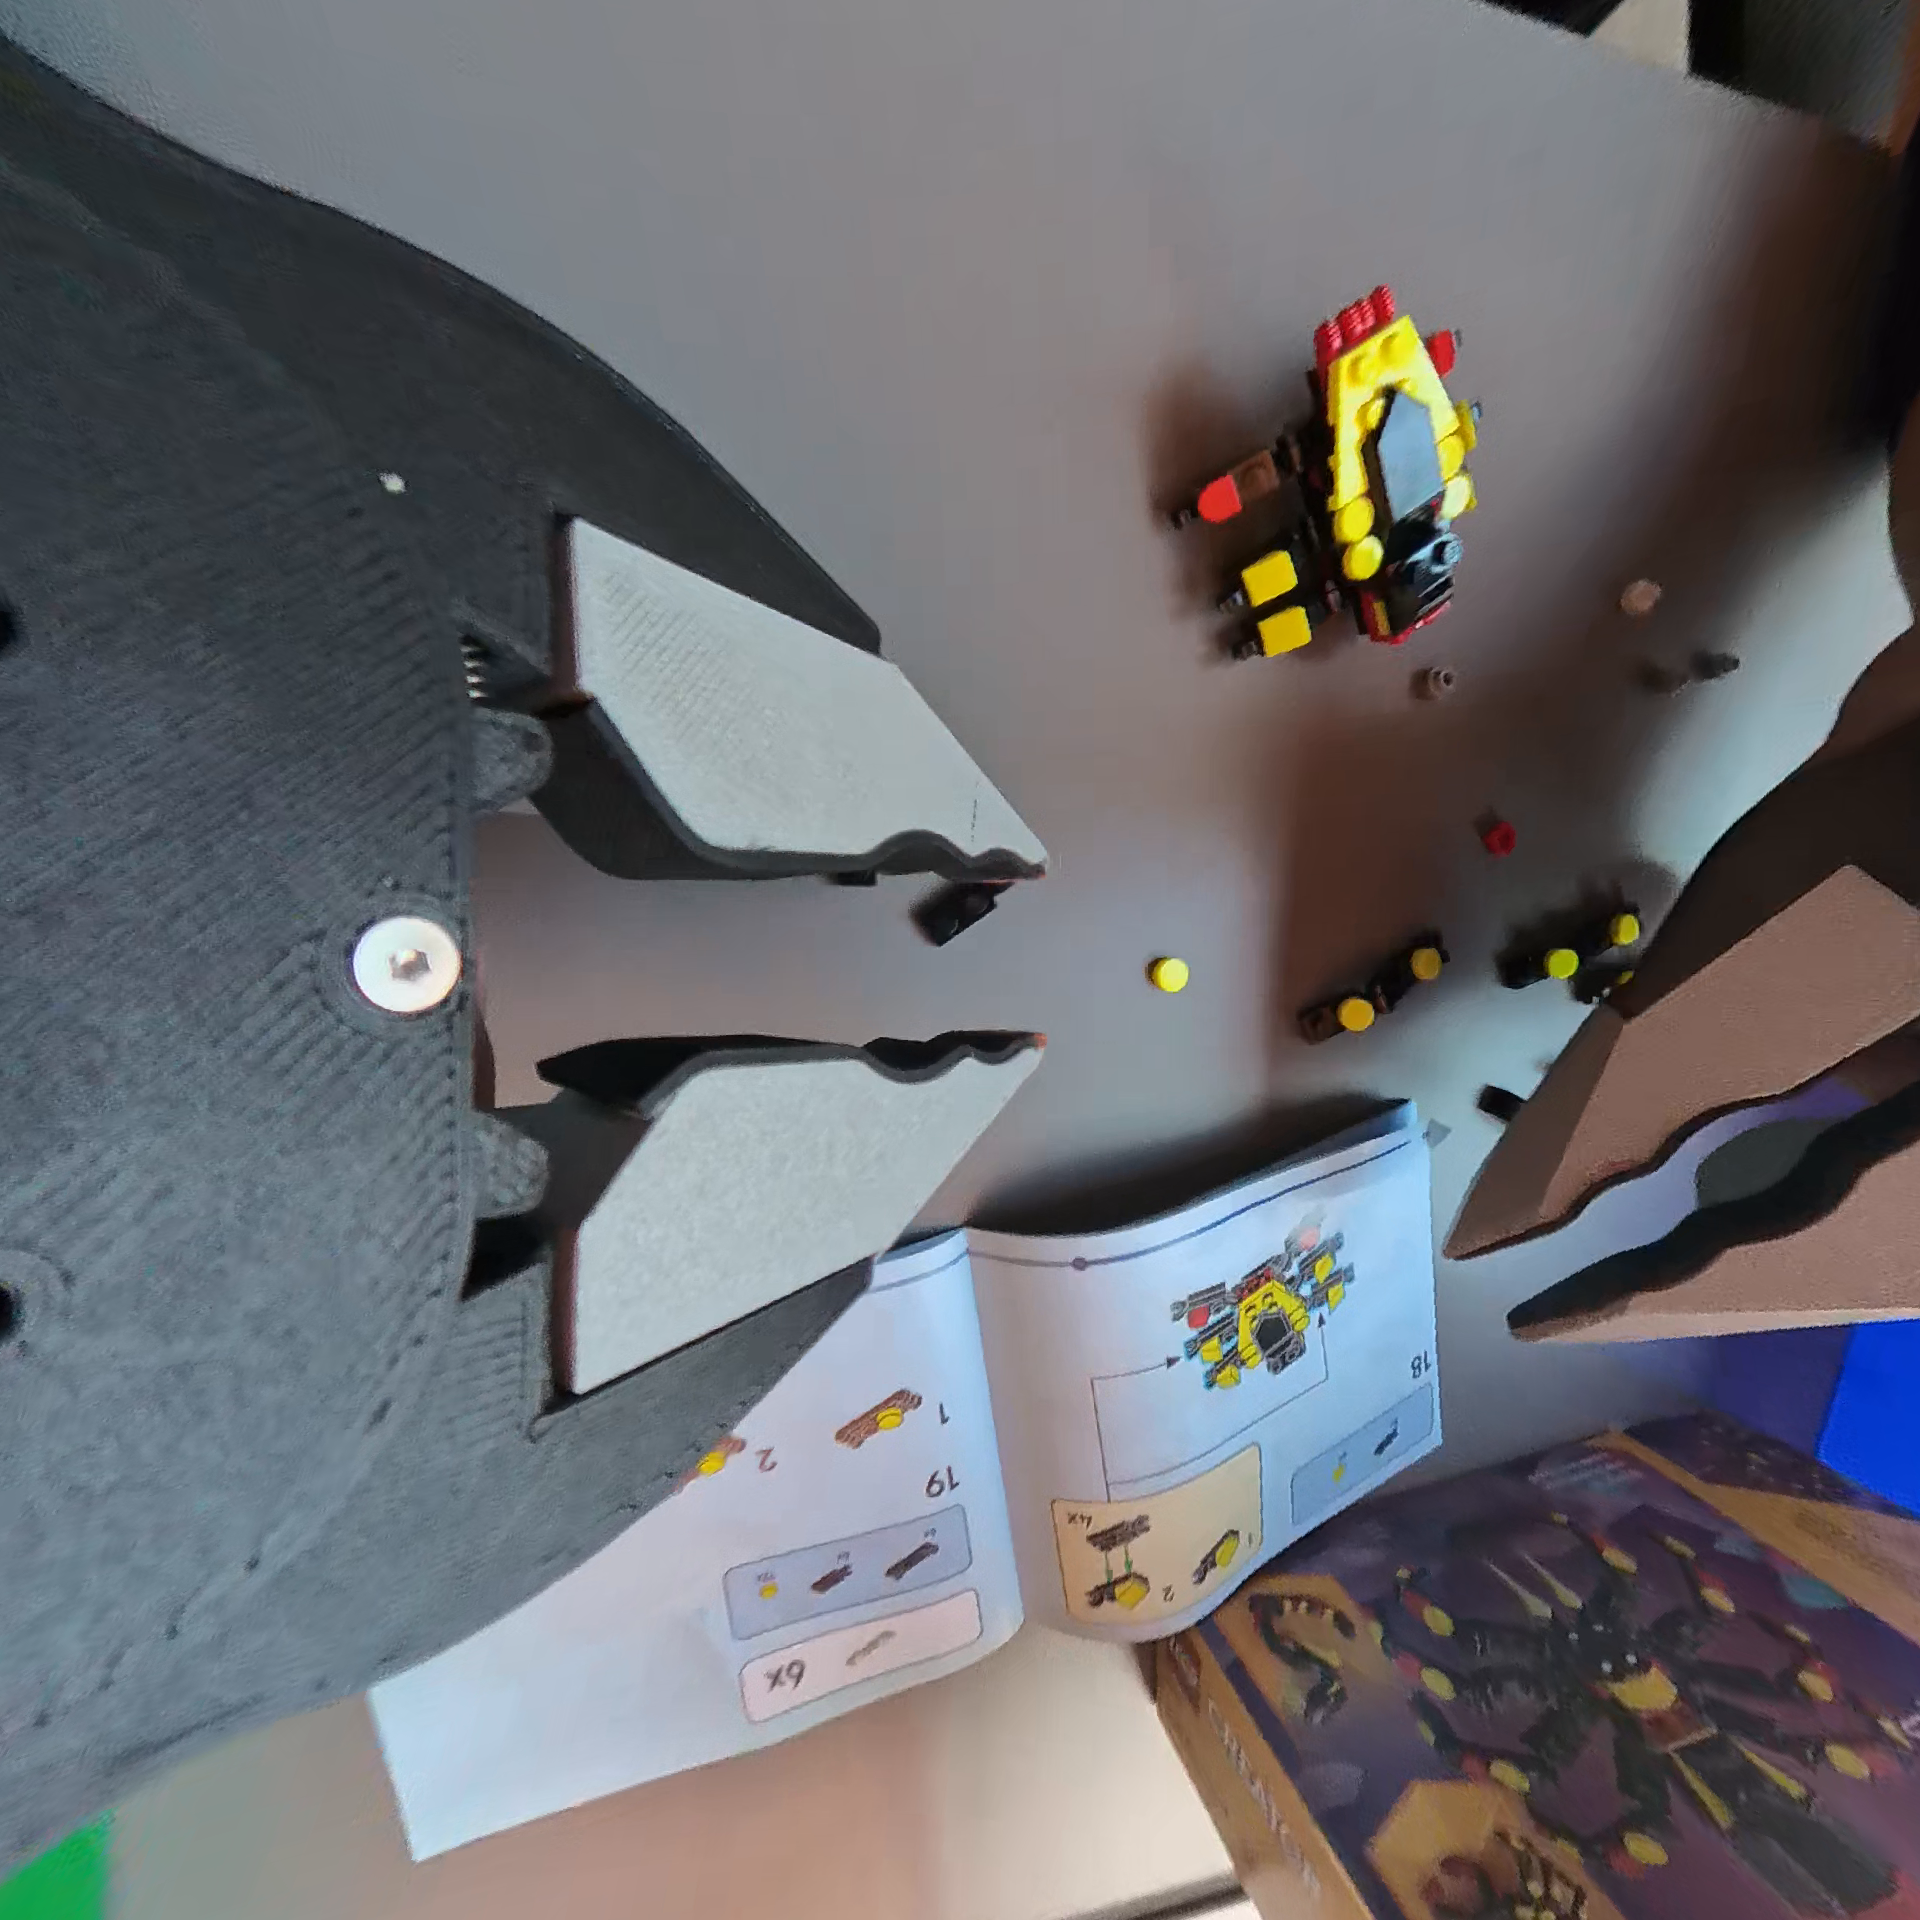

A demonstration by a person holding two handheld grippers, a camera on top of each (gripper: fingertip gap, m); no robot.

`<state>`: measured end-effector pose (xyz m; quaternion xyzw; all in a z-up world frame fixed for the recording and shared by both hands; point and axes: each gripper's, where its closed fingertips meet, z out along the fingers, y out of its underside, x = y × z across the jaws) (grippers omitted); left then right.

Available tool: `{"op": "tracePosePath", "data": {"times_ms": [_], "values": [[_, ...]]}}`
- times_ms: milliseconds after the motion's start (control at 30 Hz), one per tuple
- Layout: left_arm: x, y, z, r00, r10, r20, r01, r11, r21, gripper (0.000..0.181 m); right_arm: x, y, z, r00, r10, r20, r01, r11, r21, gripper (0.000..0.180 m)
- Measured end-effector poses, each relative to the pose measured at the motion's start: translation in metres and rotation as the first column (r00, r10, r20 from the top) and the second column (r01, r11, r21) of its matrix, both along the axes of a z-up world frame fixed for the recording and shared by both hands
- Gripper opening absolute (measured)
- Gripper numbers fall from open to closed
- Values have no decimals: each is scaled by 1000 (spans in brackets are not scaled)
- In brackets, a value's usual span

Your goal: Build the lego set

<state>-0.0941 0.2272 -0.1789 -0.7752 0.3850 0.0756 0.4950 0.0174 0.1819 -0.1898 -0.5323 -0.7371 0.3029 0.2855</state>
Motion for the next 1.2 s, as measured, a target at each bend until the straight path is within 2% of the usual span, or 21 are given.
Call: {"op": "tracePosePath", "data": {"times_ms": [233, 367, 433, 533, 667, 833, 1000, 1100, 1200], "values": [[1, 0, -1, 1000, 1, 19, -1, 1000, -14, 12, 8, -1, -16, 994, 6, 105, -7, 1000, 13, 23], [2, 0, -2, 1000, -1, 16, 1, 1000, -18, 12, 3, -11, -25, 989, 39, 141, -42, 999, 16, 15], [2, 0, -4, 1000, -1, 18, 2, 1000, -24, 12, -3, -18, -26, 990, 62, 129, -63, 998, 7, 6], [2, 0, -5, 1000, 1, 19, 0, 1000, -31, 12, -16, -27, -26, 991, 77, 106, -80, 997, 21, 1], [2, -1, -5, 1000, -5, 18, 5, 1000, -31, 12, -19, -33, -19, 992, 93, 90, -95, 995, 13, 10], [2, 0, -6, 1000, -4, -10, 4, 1000, -20, 12, 0, -5, -1, 999, 6, 38, -6, 1000, 5, 11], [3, -1, -6, 998, -13, -69, 14, 1000, 3, 12, 11, -4, -9, 996, 22, 87, -19, 999, -35, 13], [2, -1, -6, 997, -13, -81, 13, 1000, 7, 12, 10, -6, -23, 988, 29, 151, -28, 1000, -8, 13], [3, -2, -3, 997, -15, -79, 17, 1000, 15, 12, 5, -12, -27, 987, 42, 153, -42, 999, -7, 2]]}}
